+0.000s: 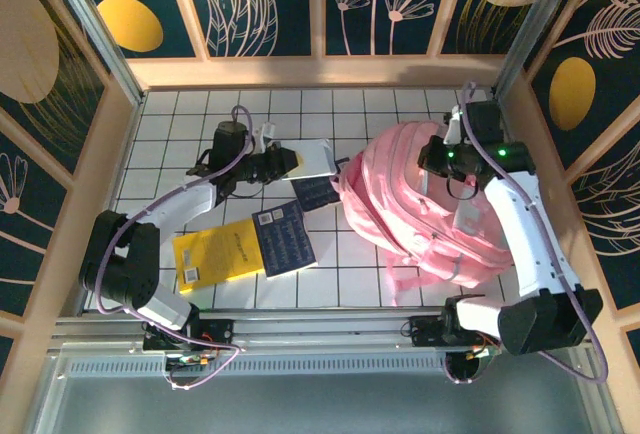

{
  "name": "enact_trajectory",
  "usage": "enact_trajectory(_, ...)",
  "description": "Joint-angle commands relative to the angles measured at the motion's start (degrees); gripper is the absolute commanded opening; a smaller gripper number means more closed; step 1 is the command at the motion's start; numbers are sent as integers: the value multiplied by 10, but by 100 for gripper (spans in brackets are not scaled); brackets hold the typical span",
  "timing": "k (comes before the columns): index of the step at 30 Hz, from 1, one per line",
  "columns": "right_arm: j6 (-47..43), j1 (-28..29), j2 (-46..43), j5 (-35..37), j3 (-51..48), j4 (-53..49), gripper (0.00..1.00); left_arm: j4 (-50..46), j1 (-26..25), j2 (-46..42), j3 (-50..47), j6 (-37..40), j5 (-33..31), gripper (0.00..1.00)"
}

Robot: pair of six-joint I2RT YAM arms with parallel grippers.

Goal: Pack the student bag

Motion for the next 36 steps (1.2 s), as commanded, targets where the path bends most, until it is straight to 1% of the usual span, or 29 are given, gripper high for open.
enact_trajectory(1,-25,-3,-29,-72,49,3,0,-1,-26,12,36,22,34,0)
enact_trajectory(4,-32,-2,-39,-111,51,15,0,-15,-54,25,62,36,45,0)
enact_trajectory(8,-41,-2,-61,-104,66,28,0,-22,-68,37,82,38,57,0)
enact_trajectory(10,-42,-1,-62,-115,82,32,0,-20,-70,47,88,35,64,0)
enact_trajectory(15,-29,-2,-54,-164,113,49,0,4,-101,84,118,10,96,0)
enact_trajectory(21,-37,1,-46,-158,137,48,0,48,-149,124,153,-31,134,0)
enact_trajectory(30,-38,6,-33,-161,144,63,0,54,-197,176,189,-44,141,0)
enact_trajectory(36,-14,8,-22,-164,154,88,0,-13,-239,256,282,-11,119,0)
